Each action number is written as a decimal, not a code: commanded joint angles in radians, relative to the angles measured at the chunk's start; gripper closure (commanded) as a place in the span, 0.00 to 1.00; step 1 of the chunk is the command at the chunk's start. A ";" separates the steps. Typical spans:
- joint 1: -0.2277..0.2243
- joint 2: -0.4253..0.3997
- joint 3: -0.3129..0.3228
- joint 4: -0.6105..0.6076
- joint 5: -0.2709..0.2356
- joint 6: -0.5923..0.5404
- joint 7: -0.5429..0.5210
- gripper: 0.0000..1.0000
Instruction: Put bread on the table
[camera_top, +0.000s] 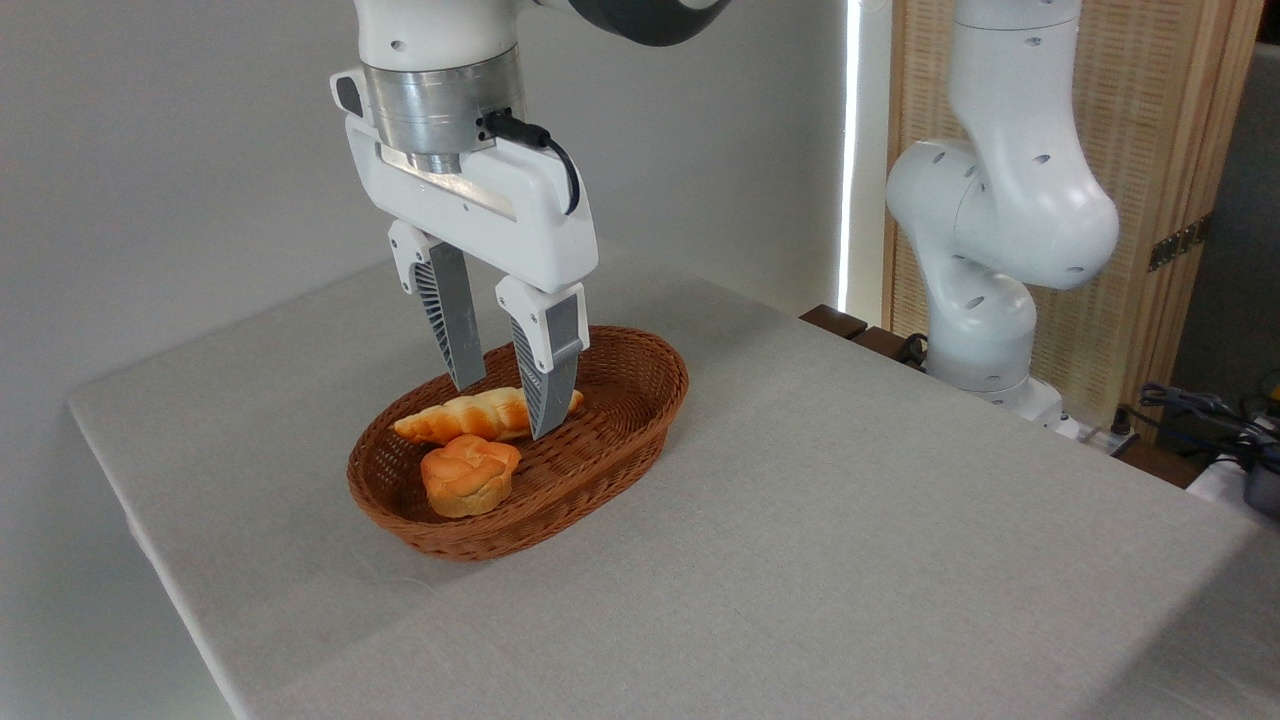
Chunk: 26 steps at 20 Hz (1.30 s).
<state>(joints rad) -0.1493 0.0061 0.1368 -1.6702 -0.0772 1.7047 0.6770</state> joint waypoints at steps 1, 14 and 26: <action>-0.003 -0.005 0.004 0.009 -0.004 -0.025 0.013 0.00; -0.004 0.006 -0.016 0.004 -0.004 -0.053 0.032 0.00; -0.007 0.023 -0.117 -0.089 -0.012 -0.040 0.047 0.00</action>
<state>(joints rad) -0.1552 0.0330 0.0417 -1.7168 -0.0775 1.6620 0.7064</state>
